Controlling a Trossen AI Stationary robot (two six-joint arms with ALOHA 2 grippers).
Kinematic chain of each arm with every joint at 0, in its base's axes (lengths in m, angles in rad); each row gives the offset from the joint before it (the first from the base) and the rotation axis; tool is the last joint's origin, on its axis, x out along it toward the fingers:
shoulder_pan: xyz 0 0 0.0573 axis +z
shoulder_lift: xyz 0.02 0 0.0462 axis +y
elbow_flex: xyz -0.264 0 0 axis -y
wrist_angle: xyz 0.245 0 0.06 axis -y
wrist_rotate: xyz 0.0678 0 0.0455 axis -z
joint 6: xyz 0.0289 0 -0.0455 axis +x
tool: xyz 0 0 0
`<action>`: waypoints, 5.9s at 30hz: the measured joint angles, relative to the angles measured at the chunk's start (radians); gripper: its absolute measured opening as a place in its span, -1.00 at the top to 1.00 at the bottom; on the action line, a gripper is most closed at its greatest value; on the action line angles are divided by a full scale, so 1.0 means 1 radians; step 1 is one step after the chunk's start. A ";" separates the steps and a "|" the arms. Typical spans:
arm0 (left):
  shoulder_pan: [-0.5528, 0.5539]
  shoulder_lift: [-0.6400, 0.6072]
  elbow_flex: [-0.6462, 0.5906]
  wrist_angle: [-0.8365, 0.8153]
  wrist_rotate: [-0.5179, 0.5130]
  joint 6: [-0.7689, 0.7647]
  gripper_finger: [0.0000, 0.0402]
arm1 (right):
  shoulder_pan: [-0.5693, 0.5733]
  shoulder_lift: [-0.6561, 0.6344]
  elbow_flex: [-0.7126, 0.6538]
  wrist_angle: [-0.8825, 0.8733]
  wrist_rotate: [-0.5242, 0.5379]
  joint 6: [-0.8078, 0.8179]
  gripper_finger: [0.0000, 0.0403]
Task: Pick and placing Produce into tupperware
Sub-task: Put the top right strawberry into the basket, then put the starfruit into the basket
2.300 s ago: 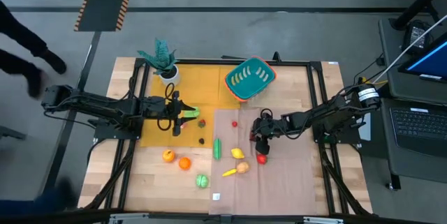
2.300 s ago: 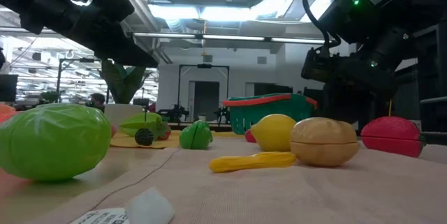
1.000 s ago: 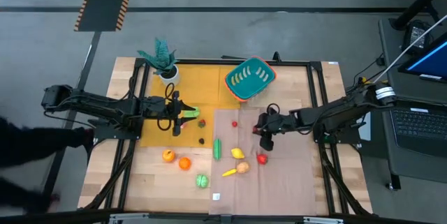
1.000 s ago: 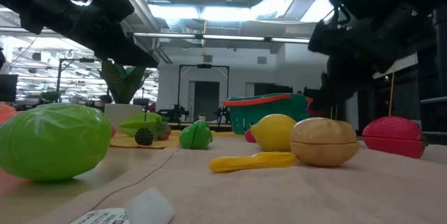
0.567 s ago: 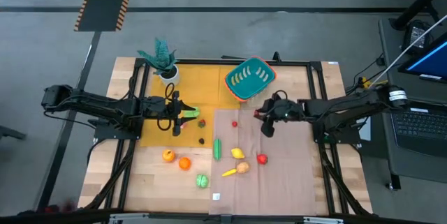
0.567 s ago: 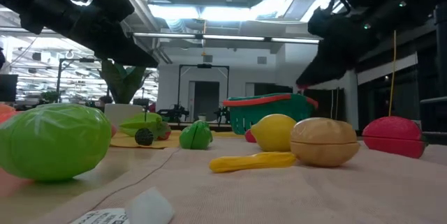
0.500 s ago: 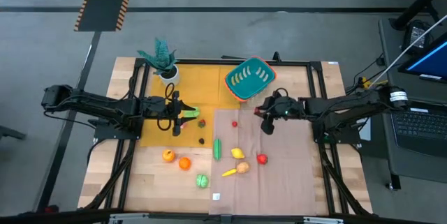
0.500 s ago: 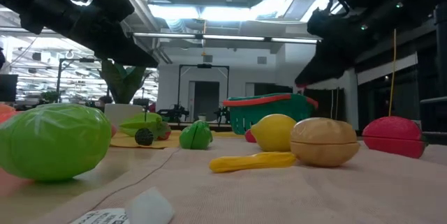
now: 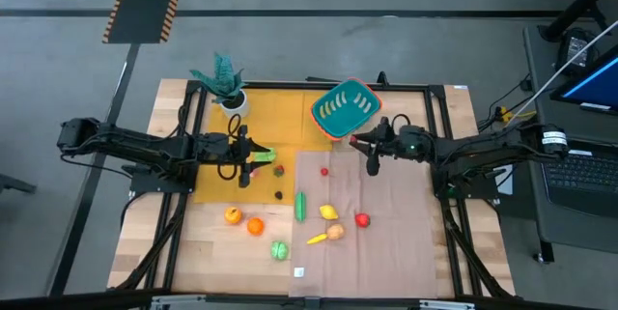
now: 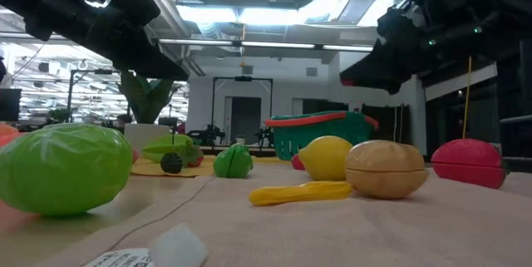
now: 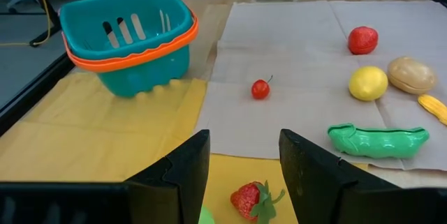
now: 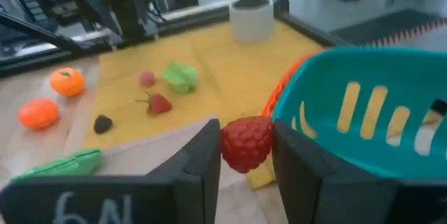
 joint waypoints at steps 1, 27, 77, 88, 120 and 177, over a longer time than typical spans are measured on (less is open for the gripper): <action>0.004 0.000 0.000 0.000 0.000 0.000 0.18 | 0.000 0.000 -0.014 0.028 -0.004 -0.015 0.47; 0.105 0.000 0.000 0.027 -0.001 0.000 0.18 | -0.050 0.003 -0.044 0.161 0.211 -0.090 0.52; 0.127 0.000 0.000 0.043 -0.002 0.026 0.18 | -0.340 0.310 0.610 -0.553 0.087 -0.116 0.52; 0.127 0.000 0.000 0.043 -0.002 0.027 0.18 | -0.347 0.310 0.753 -0.876 0.055 -0.086 0.52; 0.127 0.000 0.000 0.042 -0.002 0.026 0.18 | -0.415 0.523 0.766 -0.819 -0.143 -0.111 0.55; 0.127 0.000 0.000 0.022 -0.001 0.026 0.18 | -0.417 0.587 0.800 -0.819 -0.249 -0.092 0.21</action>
